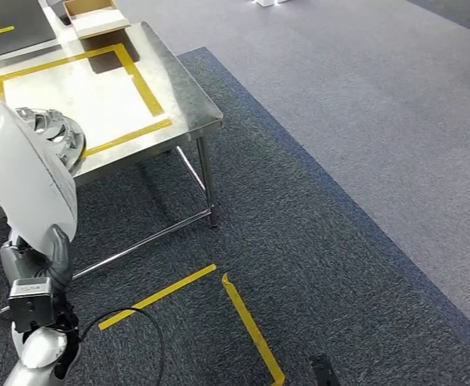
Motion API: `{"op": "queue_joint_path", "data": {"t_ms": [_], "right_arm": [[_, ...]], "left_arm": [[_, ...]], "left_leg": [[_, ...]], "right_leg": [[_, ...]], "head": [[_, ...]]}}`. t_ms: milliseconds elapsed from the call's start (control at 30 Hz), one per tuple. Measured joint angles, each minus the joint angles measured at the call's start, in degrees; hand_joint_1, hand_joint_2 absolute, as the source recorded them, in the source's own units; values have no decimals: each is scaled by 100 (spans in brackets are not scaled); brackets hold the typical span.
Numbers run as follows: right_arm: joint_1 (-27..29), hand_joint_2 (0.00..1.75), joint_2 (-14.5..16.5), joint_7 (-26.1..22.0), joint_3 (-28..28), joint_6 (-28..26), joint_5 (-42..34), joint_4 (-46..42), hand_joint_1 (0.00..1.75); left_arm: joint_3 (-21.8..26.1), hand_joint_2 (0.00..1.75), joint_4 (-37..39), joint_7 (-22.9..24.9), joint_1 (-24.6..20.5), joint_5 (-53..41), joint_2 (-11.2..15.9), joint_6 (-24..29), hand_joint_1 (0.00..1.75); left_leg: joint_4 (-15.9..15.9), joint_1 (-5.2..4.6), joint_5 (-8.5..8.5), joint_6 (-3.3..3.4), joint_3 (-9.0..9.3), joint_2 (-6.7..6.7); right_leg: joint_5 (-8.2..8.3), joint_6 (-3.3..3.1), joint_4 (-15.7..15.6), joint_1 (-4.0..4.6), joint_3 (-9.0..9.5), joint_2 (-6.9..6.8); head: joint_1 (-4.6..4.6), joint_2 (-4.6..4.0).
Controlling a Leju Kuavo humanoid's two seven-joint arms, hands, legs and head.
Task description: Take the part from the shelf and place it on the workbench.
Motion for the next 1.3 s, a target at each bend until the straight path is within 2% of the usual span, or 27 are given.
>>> {"op": "queue_joint_path", "data": {"t_ms": [67,100,133,167,233,300,333,400,467,533,567,600,633,700,767,833,900,933,967,1033,1067,1100,1133,1167,1200,1233,1300], "right_arm": [[25,0,1,2,1,1,0,1,0],[36,0,1,2,0,1,0,1,0],[38,0,1,3,0,0,0,1,0],[35,0,4,3,1,-1,0,1,0],[22,0,9,2,2,-2,0,-1,0],[10,0,10,2,2,-5,-1,-1,0],[0,0,10,2,3,-7,-1,-1,0],[-27,0,11,3,4,-8,-1,-3,0],[-52,0,11,4,4,-8,-2,-7,0],[-44,0,11,8,4,-7,-3,-8,0],[-26,0,11,11,4,-6,-3,-7,0],[-7,0,11,16,4,-5,-4,-6,0],[7,0,11,20,4,-5,-4,-5,0],[7,0,10,22,4,-7,-4,-5,0],[-8,0,7,21,5,-9,-4,-5,0],[-10,0,4,21,6,-12,-3,-5,0],[-15,0,8,20,7,-17,-3,-8,0],[-23,0,11,18,6,-22,-3,-10,0],[-30,0,14,15,6,-25,-4,-12,0],[-24,0,17,13,7,-26,-4,-14,0],[-14,0,17,14,7,-26,-4,-14,0],[-5,0,17,17,7,-28,-4,-14,0],[-2,0,16,20,7,-30,-4,-14,0],[-4,0,17,21,7,-31,-4,-14,0],[-9,0,18,22,7,-32,-4,-14,0],[-13,0,19,22,8,-32,-4,-14,0],[-22,0,20,22,8,-37,-4,-14,0]], "left_arm": [[-2,175,2,0,-16,1,-2,1,175],[-3,175,4,0,-10,1,-3,3,175],[-3,175,6,0,-3,1,-3,5,175],[-2,175,8,0,0,1,-3,8,175],[-1,175,9,0,-7,1,-3,11,175],[-1,175,10,0,-19,2,-4,16,175],[0,175,11,0,-18,7,-4,17,175],[5,175,10,0,-3,20,-3,20,175],[8,175,8,0,-3,31,-4,23,175],[7,175,5,0,-13,34,-7,24,175],[7,175,4,0,-13,34,-7,24,175],[7,175,4,0,-11,34,-7,24,175],[7,175,4,0,-9,35,-7,24,175],[7,175,4,0,-8,45,-8,18,175],[7,175,4,0,-18,65,-12,-1,175],[8,175,3,0,-26,91,-16,-21,175],[8,175,0,0,-12,108,-16,-33,175],[8,175,-3,0,-4,109,-14,-36,175],[8,175,-5,0,-11,110,-10,-36,175],[6,175,-9,0,-35,114,-7,-36,175],[4,175,-9,0,-40,117,-8,-37,175],[2,175,-9,0,-34,125,-10,-40,175],[1,175,-9,0,-25,134,-12,-44,175],[2,175,-9,0,-20,143,-11,-49,175],[2,175,-9,0,-19,154,-10,-54,175],[3,175,-10,0,-22,163,-10,-57,175],[3,175,-12,0,-33,180,-13,-62,175]], "left_leg": [[717,17,-310,-53,-339,226],[913,31,-344,-69,-430,266],[888,41,-265,-78,-416,294],[635,46,-90,-79,-287,338],[-119,18,244,-56,99,549],[-525,-21,332,21,296,705],[-552,-42,307,64,297,701],[-566,-27,318,145,283,572],[-587,-2,332,215,290,458],[-589,8,337,259,286,345],[-588,4,339,271,283,275],[-586,0,339,275,283,204],[-582,-3,339,276,285,119],[-575,-5,338,274,294,-48],[-555,-3,335,250,279,-197],[-547,23,351,182,230,-342],[-552,48,374,100,196,-474],[-509,40,344,68,175,-420],[-370,28,252,37,115,-281],[245,16,-88,-19,-160,101],[630,26,-260,-45,-338,213],[913,37,-354,-64,-468,267],[1012,48,-340,-76,-508,293],[884,55,-220,-80,-436,313],[559,59,-26,-75,-262,352],[157,49,147,-62,-48,464],[-438,3,317,0,254,677]], "right_leg": [[-23,-16,0,10,15,-178],[-36,-18,2,12,23,-265],[-49,-14,4,13,33,-351],[-66,-4,6,13,52,-433],[-110,38,8,28,102,-583],[-154,94,15,65,132,-705],[-168,118,16,83,145,-762],[-213,170,27,78,168,-827],[-412,222,301,55,46,-585],[-768,243,1044,44,-323,-257],[-905,243,1447,43,-540,-188],[-952,238,1714,43,-701,-160],[-869,224,1754,44,-763,-143],[-434,172,1188,43,-574,-34],[-100,112,424,22,-251,308],[-66,97,125,18,-98,496],[-59,80,78,15,-54,351],[-49,52,52,3,-30,269],[-41,23,24,-10,-4,178],[-53,-17,2,-10,35,-9],[-67,-24,4,-6,45,-111],[-81,-26,5,-2,52,-207],[-96,-21,6,-1,61,-300],[-111,-13,7,-1,76,-381],[-131,1,7,-2,101,-459],[-154,23,8,4,131,-529],[-208,78,22,42,174,-654]], "head": [[-20,0],[-20,0],[-21,0],[-22,0],[-24,0],[-18,0],[-14,0],[-6,0],[19,0],[51,0],[57,0],[56,0],[57,0],[58,0],[55,0],[53,0],[57,0],[47,0],[23,0],[-24,0],[-38,0],[-38,0],[-39,0],[-40,0],[-42,0],[-41,0],[-39,0]]}}
